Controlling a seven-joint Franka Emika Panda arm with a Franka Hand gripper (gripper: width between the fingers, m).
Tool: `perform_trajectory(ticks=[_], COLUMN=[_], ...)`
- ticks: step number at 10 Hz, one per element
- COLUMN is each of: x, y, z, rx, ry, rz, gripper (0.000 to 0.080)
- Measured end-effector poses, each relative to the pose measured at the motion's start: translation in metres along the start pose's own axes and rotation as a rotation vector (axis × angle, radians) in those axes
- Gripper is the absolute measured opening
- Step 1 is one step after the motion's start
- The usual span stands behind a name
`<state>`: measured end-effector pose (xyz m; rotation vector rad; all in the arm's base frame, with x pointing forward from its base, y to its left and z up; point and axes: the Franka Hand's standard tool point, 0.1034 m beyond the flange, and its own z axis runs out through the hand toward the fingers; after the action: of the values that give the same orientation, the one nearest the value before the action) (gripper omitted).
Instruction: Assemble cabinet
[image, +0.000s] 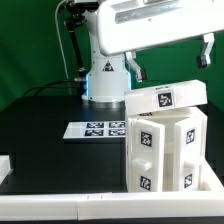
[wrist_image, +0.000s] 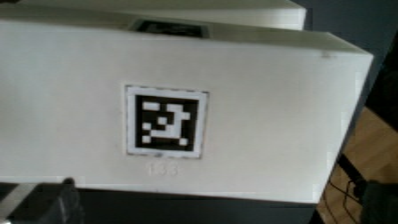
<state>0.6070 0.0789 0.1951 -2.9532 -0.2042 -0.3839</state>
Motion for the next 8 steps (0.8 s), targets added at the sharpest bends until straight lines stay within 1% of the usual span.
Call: perform_trajectory(ticks=[1, 2, 4, 7, 8], x=[-0.0001, -0.0004, -0.0028, -0.007, -0.0096], y=[0.0005, 0.0012, 0.0014, -0.0004, -0.0012], z=[0.0, 0.0001, 0.0014, 0.0046, 0.0065], rx=[-0.001, -0.006, -0.027, -0.059, -0.064], ry=[0.0, -0.002, -0.022, -0.062, -0.075], rz=[-0.036, -0.141, -0.428, -0.755, -0.846], gripper=[0.0797, 0.0797, 0.0797, 0.0797, 0.0797])
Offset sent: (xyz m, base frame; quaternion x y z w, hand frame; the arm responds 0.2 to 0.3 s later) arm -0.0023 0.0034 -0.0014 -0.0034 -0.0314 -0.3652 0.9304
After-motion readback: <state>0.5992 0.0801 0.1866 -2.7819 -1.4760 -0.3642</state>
